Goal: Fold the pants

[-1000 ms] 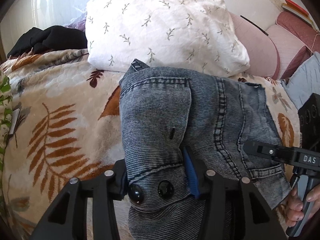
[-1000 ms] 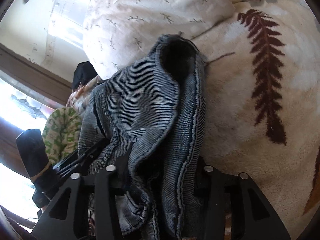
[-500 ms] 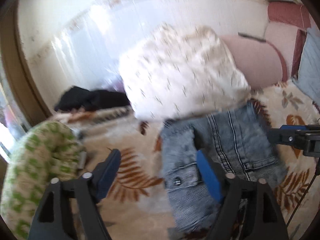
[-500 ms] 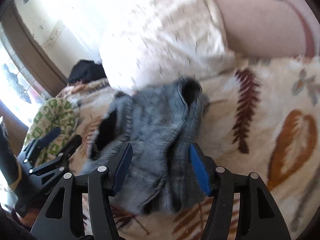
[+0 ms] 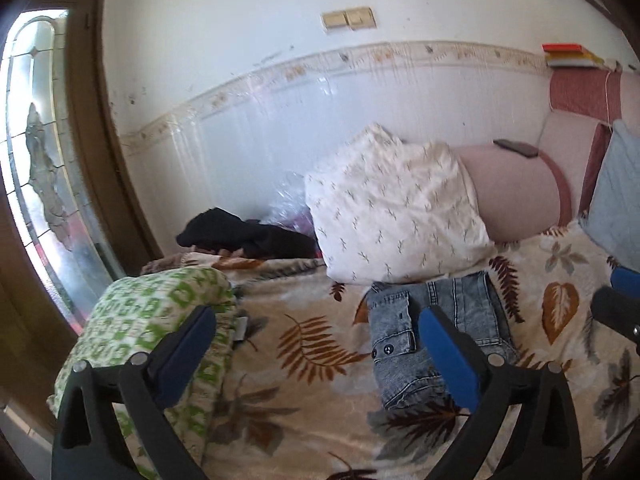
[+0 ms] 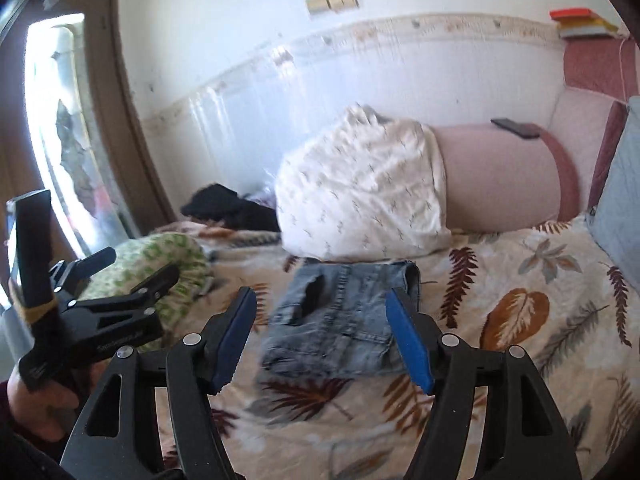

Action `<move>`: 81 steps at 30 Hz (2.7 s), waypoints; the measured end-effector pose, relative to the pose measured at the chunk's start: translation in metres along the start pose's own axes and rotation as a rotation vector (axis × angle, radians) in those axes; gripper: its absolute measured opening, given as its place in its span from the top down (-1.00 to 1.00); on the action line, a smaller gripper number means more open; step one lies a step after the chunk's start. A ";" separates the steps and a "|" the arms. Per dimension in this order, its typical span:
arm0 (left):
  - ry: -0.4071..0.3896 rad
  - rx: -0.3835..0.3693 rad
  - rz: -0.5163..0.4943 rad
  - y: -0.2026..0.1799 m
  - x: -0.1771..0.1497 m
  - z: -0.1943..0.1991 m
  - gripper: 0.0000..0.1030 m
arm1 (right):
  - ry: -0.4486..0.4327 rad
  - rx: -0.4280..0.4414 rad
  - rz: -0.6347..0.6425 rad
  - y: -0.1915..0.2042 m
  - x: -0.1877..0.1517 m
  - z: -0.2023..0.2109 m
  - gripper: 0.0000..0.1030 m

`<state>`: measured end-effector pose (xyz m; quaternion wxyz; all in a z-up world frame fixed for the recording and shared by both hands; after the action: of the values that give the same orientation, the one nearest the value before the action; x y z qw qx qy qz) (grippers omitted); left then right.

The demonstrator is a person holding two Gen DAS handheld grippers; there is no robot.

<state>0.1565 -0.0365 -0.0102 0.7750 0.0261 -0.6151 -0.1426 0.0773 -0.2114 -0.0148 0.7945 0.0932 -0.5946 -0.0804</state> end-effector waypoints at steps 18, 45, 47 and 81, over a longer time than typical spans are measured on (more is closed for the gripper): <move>-0.098 0.084 0.070 0.049 0.035 0.129 -0.99 | -0.181 -0.023 0.095 0.067 0.036 0.143 -0.62; -0.148 0.151 0.080 0.071 0.039 0.180 -1.00 | -0.278 -0.069 0.256 0.110 0.031 0.191 -0.71; -0.148 0.154 0.080 0.073 0.040 0.180 -1.00 | -0.283 -0.067 0.262 0.112 0.032 0.193 -0.71; -0.163 0.182 0.098 0.088 0.044 0.196 -1.00 | -0.314 -0.082 0.310 0.125 0.034 0.203 -0.72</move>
<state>-0.0064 0.0634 0.0975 0.7230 0.0544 -0.6869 -0.0497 -0.1060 -0.1087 0.1034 0.6983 -0.0453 -0.7143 0.0050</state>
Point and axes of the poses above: each gripper's, at about its wrist camera, not at the fingertips, and z roughly against the way its jaws point, y to its left, x to its top, the point moved 8 cm from there along -z, roughly the way its jaws point, and after that the axes turned 11 degrees about -y, right-handed, at the moved point
